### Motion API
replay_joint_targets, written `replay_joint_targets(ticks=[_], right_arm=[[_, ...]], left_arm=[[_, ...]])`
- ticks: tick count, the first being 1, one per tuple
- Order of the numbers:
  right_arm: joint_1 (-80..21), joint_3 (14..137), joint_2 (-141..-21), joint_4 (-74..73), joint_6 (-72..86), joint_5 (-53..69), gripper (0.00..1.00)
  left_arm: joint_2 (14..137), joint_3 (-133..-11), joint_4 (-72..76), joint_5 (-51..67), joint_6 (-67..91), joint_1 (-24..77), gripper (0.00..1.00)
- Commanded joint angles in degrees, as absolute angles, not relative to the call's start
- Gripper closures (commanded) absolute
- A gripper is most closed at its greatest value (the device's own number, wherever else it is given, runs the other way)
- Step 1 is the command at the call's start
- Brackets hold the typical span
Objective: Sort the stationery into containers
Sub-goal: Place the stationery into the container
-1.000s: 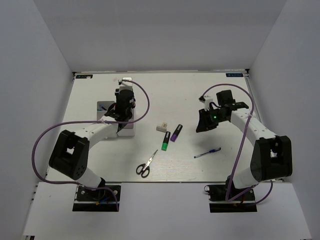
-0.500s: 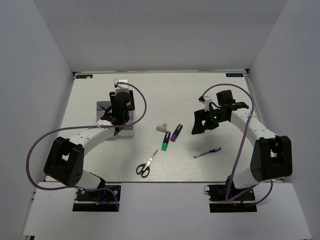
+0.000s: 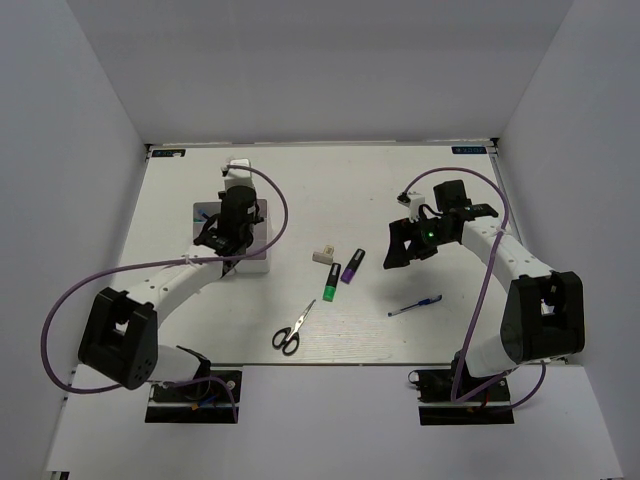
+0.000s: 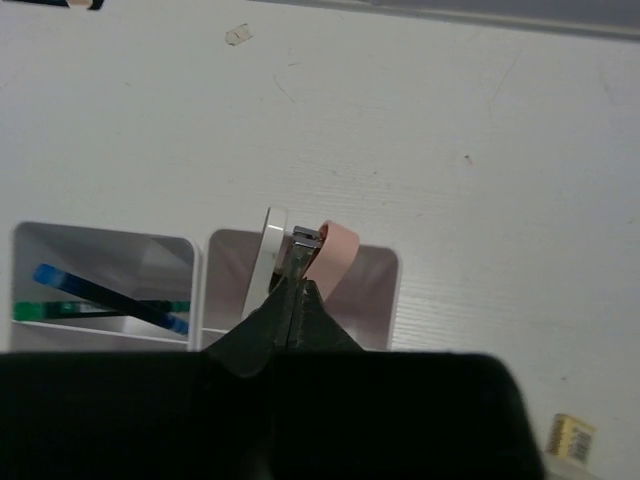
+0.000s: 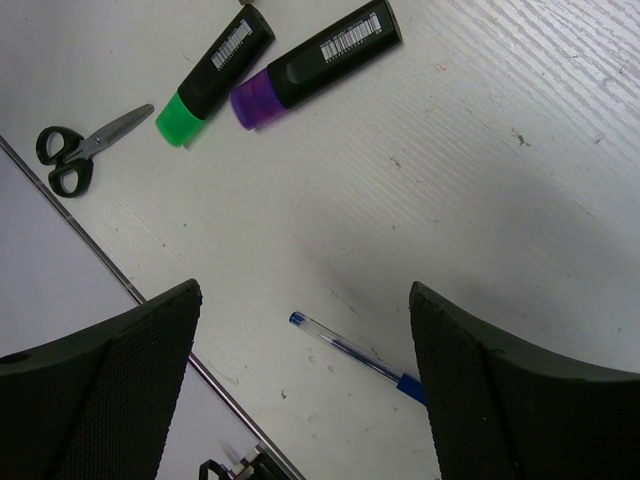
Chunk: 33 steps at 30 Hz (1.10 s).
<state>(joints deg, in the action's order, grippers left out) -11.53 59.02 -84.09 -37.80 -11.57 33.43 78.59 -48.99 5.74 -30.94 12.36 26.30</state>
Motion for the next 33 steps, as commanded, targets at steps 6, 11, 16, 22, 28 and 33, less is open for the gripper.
replay_joint_targets(ticks=[6, 11, 16, 22, 28, 33], right_arm=[[-10.99, 59.33, -83.59, -38.41, -11.78, 34.72, 0.15], [-10.90, 59.33, -83.50, -38.41, -11.87, 34.80, 0.15], [-10.81, 59.41, -83.41, -38.41, -11.86, 34.72, 0.15], [-10.72, 59.33, -83.50, -38.41, -11.95, 34.80, 0.15], [-10.46, 59.33, -83.85, -38.41, -12.13, 34.72, 0.15], [-10.37, 59.24, -83.76, -38.49, -12.39, 34.80, 0.15]], left_arm=[[76.55, -52.91, -3.59, -27.33, 16.60, 26.10, 1.00], [78.92, -54.75, -7.20, -27.33, 18.46, 25.49, 1.00], [80.24, -54.67, -8.52, -28.04, 19.07, 24.79, 1.00], [80.95, -54.06, -7.65, -28.48, 18.90, 23.38, 1.00], [81.74, -54.32, -6.42, -28.48, 18.37, 22.94, 1.00], [82.97, -54.75, -6.07, -28.39, 18.72, 22.68, 1.00]])
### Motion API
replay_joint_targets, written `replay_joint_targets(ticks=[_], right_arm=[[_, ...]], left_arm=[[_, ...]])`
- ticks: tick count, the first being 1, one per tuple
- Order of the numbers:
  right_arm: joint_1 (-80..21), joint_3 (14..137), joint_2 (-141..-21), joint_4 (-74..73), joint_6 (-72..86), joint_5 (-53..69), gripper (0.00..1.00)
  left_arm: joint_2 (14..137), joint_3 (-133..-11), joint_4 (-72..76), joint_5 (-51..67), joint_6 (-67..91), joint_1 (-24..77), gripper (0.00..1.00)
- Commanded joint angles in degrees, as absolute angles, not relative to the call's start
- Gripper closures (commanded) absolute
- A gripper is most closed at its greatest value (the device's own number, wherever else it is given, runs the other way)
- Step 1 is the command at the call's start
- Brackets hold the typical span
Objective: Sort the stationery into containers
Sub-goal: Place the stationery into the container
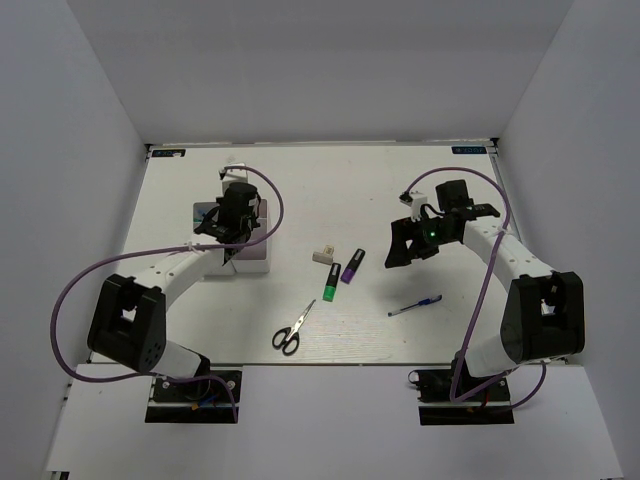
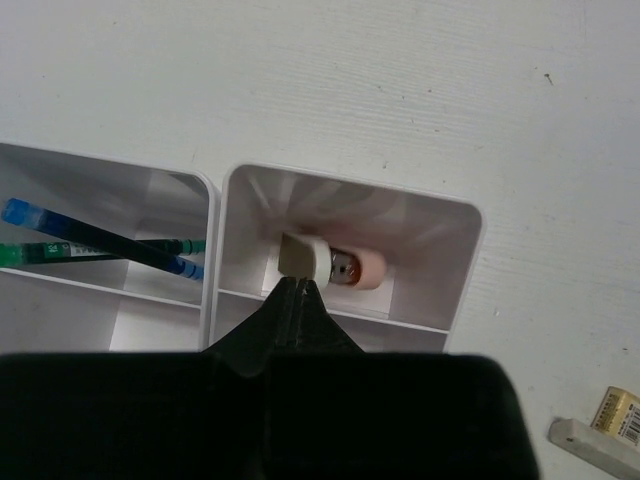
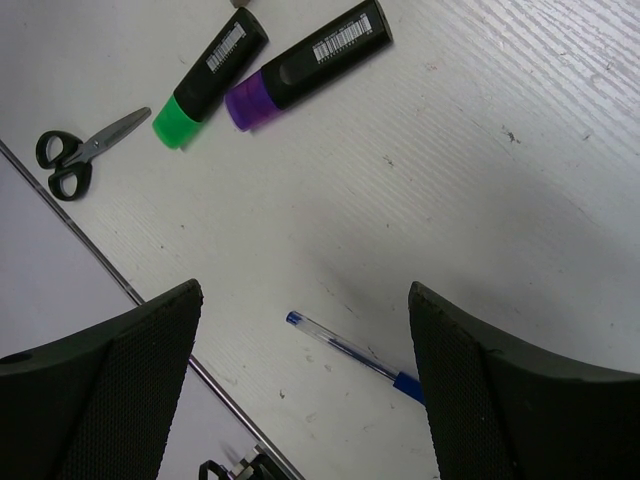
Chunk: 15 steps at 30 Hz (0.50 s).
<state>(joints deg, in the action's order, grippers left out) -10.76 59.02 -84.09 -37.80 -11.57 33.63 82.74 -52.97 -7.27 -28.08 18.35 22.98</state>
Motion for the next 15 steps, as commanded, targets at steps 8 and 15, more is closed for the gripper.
replay_joint_targets(ticks=[8, 15], right_arm=[[-10.11, 59.24, -83.94, -38.41, -12.57, 34.80, 0.15], [-10.20, 59.59, -84.20, -39.11, -13.88, 36.99, 0.10]], left_arm=[[82.88, -54.41, -5.36, -28.48, 18.90, 22.59, 1.00], [73.66, -57.28, -14.11, -19.52, 21.88, 22.67, 0.25]])
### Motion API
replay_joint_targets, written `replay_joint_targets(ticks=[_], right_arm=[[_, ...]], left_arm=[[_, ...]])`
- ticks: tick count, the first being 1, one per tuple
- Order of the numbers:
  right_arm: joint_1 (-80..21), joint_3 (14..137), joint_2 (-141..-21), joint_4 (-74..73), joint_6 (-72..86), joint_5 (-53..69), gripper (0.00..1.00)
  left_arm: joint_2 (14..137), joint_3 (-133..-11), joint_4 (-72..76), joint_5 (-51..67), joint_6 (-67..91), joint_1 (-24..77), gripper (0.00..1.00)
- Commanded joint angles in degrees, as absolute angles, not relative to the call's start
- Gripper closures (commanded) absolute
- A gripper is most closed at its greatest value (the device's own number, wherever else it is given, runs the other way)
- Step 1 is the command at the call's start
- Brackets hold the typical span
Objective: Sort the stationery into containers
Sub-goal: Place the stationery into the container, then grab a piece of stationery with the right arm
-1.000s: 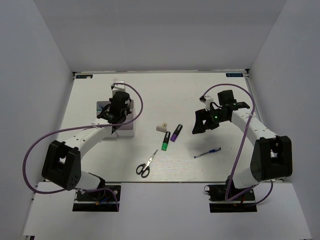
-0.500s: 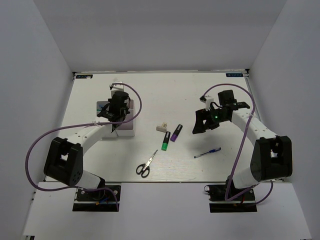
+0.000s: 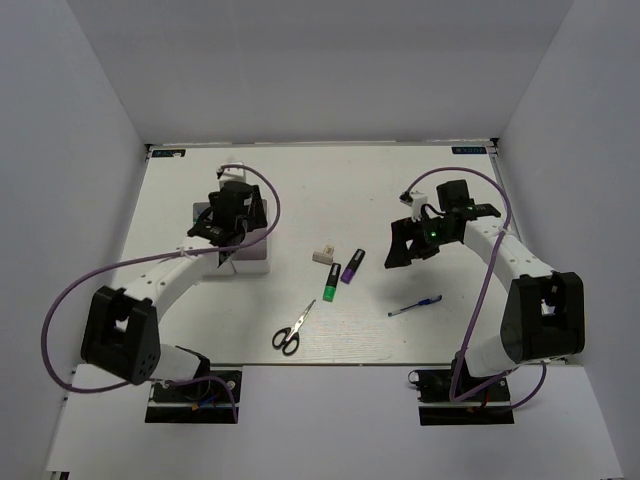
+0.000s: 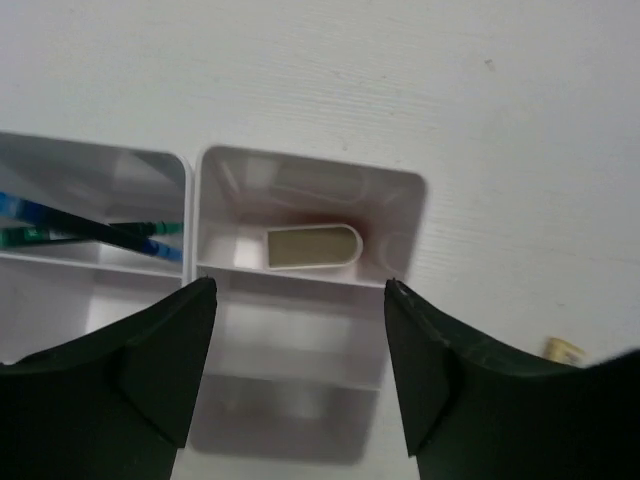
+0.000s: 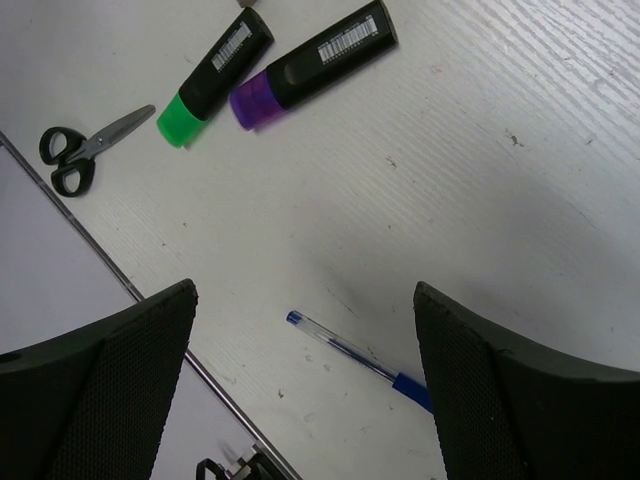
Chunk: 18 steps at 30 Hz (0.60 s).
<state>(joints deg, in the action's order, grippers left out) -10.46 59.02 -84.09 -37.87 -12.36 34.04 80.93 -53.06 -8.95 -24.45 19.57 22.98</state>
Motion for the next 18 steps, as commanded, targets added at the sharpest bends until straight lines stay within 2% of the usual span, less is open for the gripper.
replay_joint_targets(ticks=[1, 2, 4, 5, 6, 7, 8, 10, 11, 12, 14, 15, 16, 18], right_arm=[[-10.54, 59.59, -84.29, -39.20, -14.23, 37.35, 0.10], [-10.46, 59.85, -84.46, -39.20, -14.33, 37.70, 0.10], [-11.25, 61.61, -86.30, -39.72, -14.59, 37.62, 0.10], [-11.86, 62.22, -87.09, -40.86, -14.42, 37.01, 0.26], [-13.08, 63.53, -89.36, -41.04, -14.07, 35.17, 0.49], [-14.57, 64.76, -90.34, -41.04, -12.76, 32.81, 0.80], [-16.24, 65.47, -92.87, -40.09, -11.79, 31.48, 1.00], [-18.45, 67.40, -96.04, -39.81, -9.41, 27.09, 1.00], [-21.33, 68.46, -97.02, -39.55, -7.14, 26.11, 0.94], [-22.23, 70.47, -98.16, -40.16, -6.25, 24.97, 0.73], [-25.38, 74.08, -102.38, -41.30, -2.49, 23.91, 0.56], [-25.92, 76.09, -103.44, -41.92, -0.98, 23.04, 0.41], [-26.97, 78.03, -105.97, -41.75, -0.62, 21.37, 0.36], [-28.73, 80.85, -108.53, -42.09, 7.52, 17.86, 0.32]], left_arm=[[70.87, -58.44, -19.37, -14.73, 21.88, 22.68, 0.19], [69.88, -59.75, -22.38, -13.20, 22.06, 22.68, 0.14], [67.08, -63.98, -33.70, -7.49, 20.84, 22.76, 0.14], [65.15, -64.25, -36.45, -3.21, 18.74, 22.76, 0.24], [64.08, -63.73, -38.91, 1.10, 17.42, 22.76, 0.42], [60.59, -63.11, -45.98, 3.14, 14.79, 22.68, 0.72], [59.34, -59.45, -48.06, 2.99, 14.59, 22.68, 1.00], [54.42, -53.57, -51.06, 3.34, 13.46, 22.68, 1.00], [48.31, -51.61, -51.06, 2.03, 13.62, 22.76, 1.00], [45.99, -49.68, -51.06, 1.41, 13.97, 22.50, 0.89], [37.42, -43.61, -50.28, -2.00, 15.11, 22.59, 0.47], [35.35, -42.20, -50.01, -2.20, 15.12, 22.67, 0.39], [33.33, -38.88, -49.75, -2.89, 15.20, 22.59, 0.35], [26.66, -36.05, -48.43, -4.99, 15.29, 22.50, 0.30]])
